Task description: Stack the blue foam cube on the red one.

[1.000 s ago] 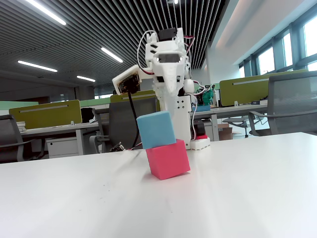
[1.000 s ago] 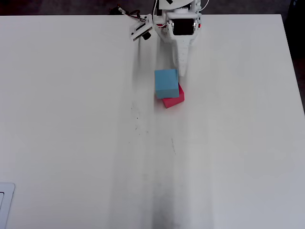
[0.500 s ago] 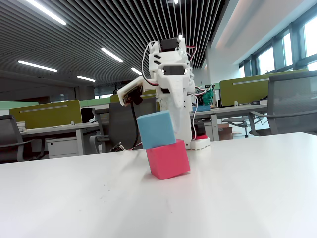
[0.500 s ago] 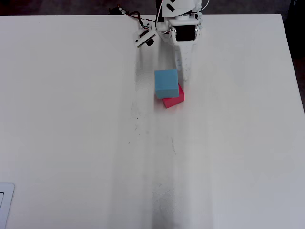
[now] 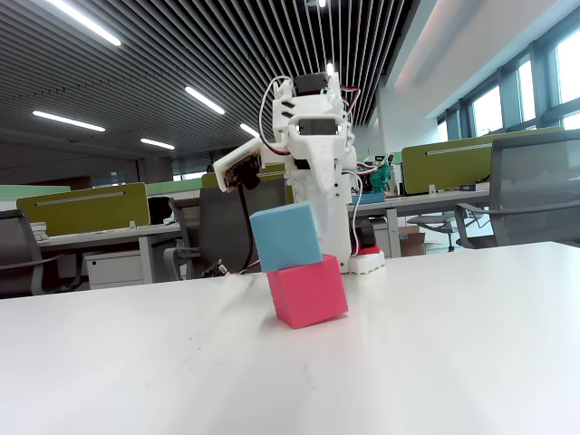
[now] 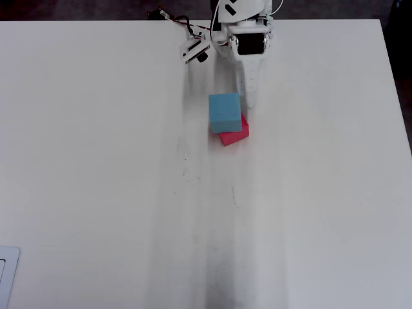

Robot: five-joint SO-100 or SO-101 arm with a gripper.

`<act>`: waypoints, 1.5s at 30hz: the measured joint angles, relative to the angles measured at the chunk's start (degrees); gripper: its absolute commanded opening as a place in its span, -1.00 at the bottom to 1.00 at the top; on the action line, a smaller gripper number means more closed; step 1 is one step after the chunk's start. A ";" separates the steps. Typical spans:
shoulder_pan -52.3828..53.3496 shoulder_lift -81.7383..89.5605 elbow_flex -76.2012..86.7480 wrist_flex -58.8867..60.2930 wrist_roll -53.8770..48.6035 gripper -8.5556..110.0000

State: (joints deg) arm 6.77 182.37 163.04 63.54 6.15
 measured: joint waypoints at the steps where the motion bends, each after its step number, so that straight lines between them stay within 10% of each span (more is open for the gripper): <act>1: 0.00 0.00 0.00 0.00 0.09 -0.37; 45: 1.14 -0.26 1.49 -5.19 0.44 -0.39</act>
State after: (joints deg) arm 7.91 182.11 164.53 58.36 6.59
